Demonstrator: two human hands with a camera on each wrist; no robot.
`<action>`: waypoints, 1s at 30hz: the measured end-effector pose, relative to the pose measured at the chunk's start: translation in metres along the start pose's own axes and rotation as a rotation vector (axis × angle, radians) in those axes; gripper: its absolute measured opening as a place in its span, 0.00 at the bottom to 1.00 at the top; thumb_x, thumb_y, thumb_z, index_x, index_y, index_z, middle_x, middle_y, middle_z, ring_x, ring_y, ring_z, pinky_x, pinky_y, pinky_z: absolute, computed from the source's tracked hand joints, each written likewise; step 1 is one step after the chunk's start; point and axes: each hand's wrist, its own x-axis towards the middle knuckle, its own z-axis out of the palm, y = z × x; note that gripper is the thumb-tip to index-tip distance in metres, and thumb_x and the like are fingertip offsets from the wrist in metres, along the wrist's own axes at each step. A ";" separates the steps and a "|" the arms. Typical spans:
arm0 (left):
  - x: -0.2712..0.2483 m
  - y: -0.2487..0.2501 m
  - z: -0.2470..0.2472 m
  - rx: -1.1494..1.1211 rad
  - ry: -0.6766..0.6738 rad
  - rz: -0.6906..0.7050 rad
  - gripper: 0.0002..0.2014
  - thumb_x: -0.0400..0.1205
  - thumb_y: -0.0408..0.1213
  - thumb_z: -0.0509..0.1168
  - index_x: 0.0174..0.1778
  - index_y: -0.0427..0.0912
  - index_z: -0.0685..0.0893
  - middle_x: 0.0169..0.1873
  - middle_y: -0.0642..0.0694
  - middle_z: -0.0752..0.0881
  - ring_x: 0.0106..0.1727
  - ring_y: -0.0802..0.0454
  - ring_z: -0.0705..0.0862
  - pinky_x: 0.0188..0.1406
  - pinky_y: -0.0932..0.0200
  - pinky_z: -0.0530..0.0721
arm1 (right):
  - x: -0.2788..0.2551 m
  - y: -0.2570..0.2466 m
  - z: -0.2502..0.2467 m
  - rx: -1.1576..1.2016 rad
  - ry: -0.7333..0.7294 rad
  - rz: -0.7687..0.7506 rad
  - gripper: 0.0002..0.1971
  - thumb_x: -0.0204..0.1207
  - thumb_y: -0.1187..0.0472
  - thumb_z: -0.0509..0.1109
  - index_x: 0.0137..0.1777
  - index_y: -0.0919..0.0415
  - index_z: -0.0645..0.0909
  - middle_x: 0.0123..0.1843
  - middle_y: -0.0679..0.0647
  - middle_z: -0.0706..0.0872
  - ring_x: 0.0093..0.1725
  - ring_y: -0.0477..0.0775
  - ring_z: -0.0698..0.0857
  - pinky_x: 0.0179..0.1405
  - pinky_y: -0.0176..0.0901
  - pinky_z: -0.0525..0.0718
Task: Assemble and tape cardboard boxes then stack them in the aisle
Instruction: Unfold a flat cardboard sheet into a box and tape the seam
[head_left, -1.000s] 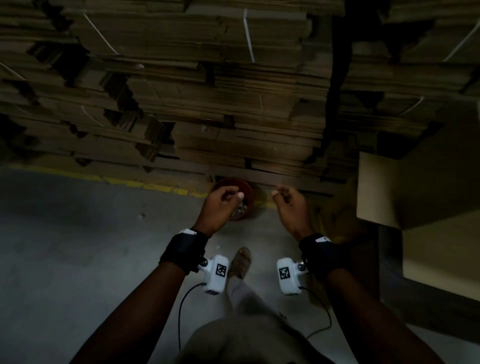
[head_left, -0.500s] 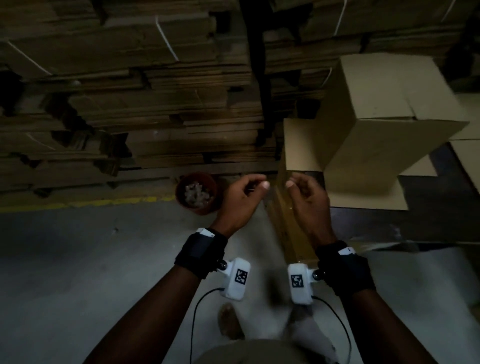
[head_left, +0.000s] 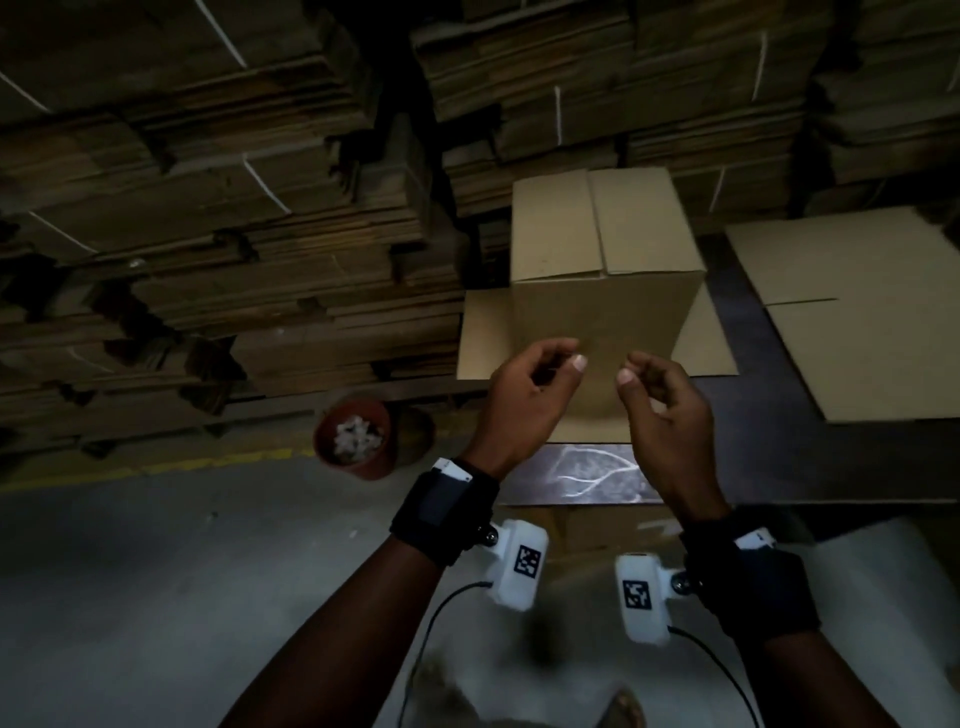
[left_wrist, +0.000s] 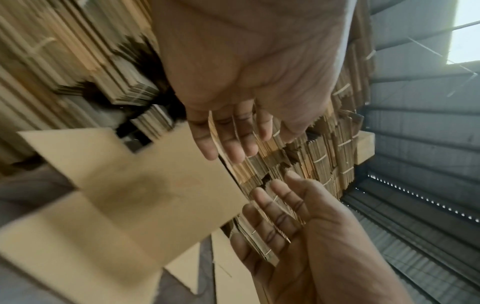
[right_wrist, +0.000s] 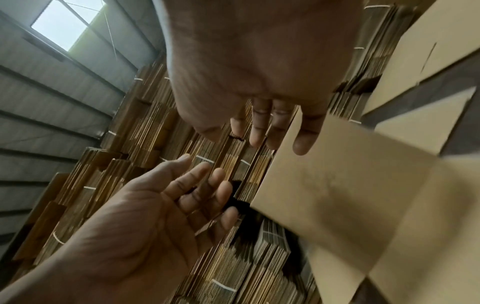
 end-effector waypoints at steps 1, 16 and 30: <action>0.003 0.004 0.012 0.002 0.007 0.006 0.10 0.86 0.39 0.69 0.63 0.46 0.86 0.54 0.47 0.90 0.56 0.49 0.89 0.60 0.47 0.89 | 0.006 0.000 -0.012 -0.001 -0.002 -0.007 0.09 0.84 0.60 0.72 0.63 0.51 0.83 0.53 0.37 0.87 0.50 0.26 0.84 0.47 0.19 0.78; 0.106 0.006 0.052 0.251 0.044 0.194 0.15 0.86 0.44 0.69 0.67 0.45 0.84 0.57 0.53 0.88 0.57 0.59 0.87 0.57 0.45 0.89 | 0.129 0.020 -0.068 -0.225 -0.009 -0.096 0.19 0.81 0.48 0.74 0.70 0.50 0.81 0.68 0.47 0.84 0.69 0.46 0.79 0.63 0.52 0.84; 0.205 -0.062 -0.003 0.670 -0.029 -0.099 0.48 0.69 0.69 0.75 0.83 0.51 0.70 0.88 0.44 0.56 0.87 0.40 0.59 0.79 0.31 0.70 | 0.247 0.053 -0.024 -0.762 -0.302 -0.208 0.49 0.70 0.36 0.80 0.86 0.56 0.65 0.88 0.56 0.64 0.87 0.58 0.59 0.81 0.47 0.59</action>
